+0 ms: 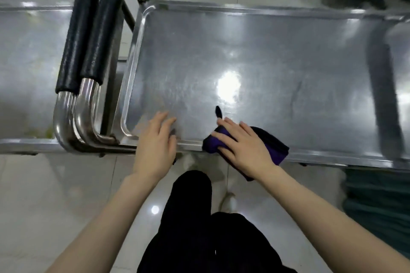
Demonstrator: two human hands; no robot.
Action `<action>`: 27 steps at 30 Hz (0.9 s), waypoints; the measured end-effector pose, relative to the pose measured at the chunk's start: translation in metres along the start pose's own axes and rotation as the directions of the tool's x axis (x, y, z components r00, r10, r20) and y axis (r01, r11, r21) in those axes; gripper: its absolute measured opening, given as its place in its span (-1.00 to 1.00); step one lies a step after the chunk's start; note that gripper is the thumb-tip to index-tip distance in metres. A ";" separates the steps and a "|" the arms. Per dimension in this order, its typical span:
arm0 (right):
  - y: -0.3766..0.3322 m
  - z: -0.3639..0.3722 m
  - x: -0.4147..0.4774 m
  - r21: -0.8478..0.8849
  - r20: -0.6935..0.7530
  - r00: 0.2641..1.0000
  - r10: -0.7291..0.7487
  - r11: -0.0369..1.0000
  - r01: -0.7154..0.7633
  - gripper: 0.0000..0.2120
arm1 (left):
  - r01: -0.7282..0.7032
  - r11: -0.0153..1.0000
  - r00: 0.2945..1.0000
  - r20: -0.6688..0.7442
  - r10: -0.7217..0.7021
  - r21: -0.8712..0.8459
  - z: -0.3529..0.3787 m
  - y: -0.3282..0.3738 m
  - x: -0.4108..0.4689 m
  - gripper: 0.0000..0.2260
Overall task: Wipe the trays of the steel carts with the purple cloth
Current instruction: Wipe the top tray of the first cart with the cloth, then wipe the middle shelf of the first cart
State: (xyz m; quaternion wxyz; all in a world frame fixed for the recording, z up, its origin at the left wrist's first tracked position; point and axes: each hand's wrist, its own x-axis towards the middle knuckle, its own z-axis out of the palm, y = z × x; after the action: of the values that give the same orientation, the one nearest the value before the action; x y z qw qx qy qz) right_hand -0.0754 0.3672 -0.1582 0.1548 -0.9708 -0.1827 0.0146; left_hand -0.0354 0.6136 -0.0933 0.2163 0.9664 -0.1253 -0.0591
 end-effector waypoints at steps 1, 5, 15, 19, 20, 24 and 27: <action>0.021 -0.007 -0.020 -0.024 -0.019 0.998 0.060 0.998 -0.061 -0.63 | -0.008 1.000 1.000 0.021 0.008 -0.013 0.011 0.008 -0.010 -0.66; 0.063 -0.025 -0.069 -0.053 -0.078 0.949 0.305 0.949 -0.310 -0.63 | -0.066 0.997 0.995 0.077 0.068 -0.029 0.046 0.041 -0.050 -0.62; 0.011 -0.003 -0.060 0.002 -0.145 0.959 0.244 0.969 -0.246 -0.66 | -0.059 0.988 0.993 0.112 0.043 0.144 0.087 0.093 -0.077 -0.50; 0.091 -0.028 -0.132 -0.077 -0.223 0.897 0.382 0.910 -0.407 -0.68 | -0.052 0.987 0.987 0.155 0.028 0.151 0.096 0.107 -0.067 -0.48; 0.113 -0.035 -0.153 -0.087 -0.240 0.869 0.432 0.882 -0.463 -0.68 | -0.043 0.988 0.988 0.150 0.020 0.146 0.099 0.112 -0.065 -0.48; 0.179 -0.067 -0.209 -0.009 -0.328 0.656 0.679 0.693 -0.721 -0.68 | 0.002 0.994 0.993 0.117 -0.015 0.110 0.105 0.117 -0.068 -0.46; 0.190 -0.079 -0.219 0.046 -0.331 0.565 0.756 0.611 -0.790 -0.66 | -0.009 0.995 0.991 0.136 -0.004 0.102 0.107 0.112 -0.073 -0.39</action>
State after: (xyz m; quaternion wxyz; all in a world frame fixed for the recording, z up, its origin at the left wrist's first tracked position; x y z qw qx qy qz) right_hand -0.2065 0.0967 -0.1473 0.1075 -0.9479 0.2875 -0.0852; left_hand -0.1475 0.4917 -0.1368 0.1575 0.9698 -0.1438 -0.1179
